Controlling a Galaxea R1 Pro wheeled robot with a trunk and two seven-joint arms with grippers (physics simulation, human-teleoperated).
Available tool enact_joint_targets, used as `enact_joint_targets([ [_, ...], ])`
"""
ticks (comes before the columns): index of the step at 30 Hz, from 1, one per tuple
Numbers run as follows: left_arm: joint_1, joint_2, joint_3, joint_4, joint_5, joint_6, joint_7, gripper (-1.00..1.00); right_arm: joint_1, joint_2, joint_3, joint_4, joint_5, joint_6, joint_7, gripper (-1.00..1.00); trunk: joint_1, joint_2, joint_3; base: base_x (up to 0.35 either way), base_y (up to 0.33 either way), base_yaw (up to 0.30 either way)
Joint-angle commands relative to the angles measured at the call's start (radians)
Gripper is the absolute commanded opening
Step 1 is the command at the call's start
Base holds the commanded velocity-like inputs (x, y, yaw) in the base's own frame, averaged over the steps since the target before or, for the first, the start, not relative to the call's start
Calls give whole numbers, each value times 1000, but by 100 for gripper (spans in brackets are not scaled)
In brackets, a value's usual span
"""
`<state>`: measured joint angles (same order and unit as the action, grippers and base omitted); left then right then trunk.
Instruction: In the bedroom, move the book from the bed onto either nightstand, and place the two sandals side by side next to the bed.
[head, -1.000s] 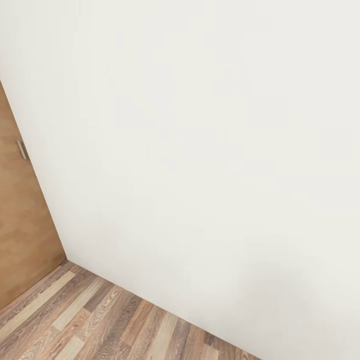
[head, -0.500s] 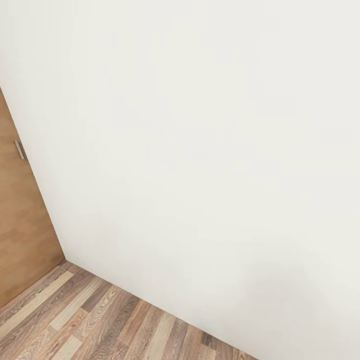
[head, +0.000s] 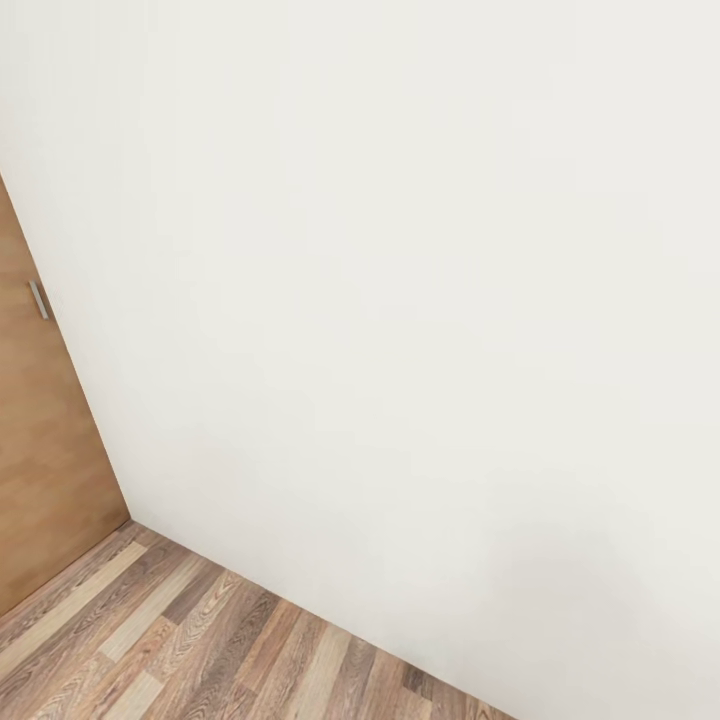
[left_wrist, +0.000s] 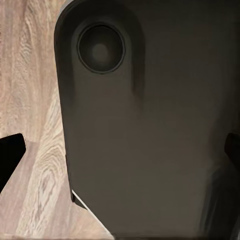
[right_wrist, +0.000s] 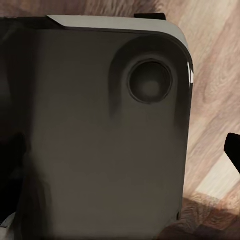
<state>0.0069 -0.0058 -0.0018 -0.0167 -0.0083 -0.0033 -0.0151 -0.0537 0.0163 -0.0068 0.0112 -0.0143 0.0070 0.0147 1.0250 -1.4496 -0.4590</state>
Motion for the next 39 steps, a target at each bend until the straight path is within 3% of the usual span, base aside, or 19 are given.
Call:
enact_joint_targets([
  [1,1,0,0,-2,-7,0,-1,100,-1,0,-1,1,-1,7,2,100,0,0,-1,0,0,0],
  [4,1,0,0,-2,-23,0,-1,100,-1,0,-1,1,-1,7,2,100,0,0,-1,0,0,0],
  [13,19,10,7,-3,18,-10,8,100,0,7,-6,2,23,-26,-10,100,0,0,-1,0,0,0],
  [32,22,16,8,-6,25,-12,13,100,0,-4,-17,3,21,-31,-17,100,0,0,-1,0,0,0],
  [39,22,30,8,-32,30,-12,13,100,0,-5,-20,3,21,-32,-19,100,0,0,-1,0,0,0],
])
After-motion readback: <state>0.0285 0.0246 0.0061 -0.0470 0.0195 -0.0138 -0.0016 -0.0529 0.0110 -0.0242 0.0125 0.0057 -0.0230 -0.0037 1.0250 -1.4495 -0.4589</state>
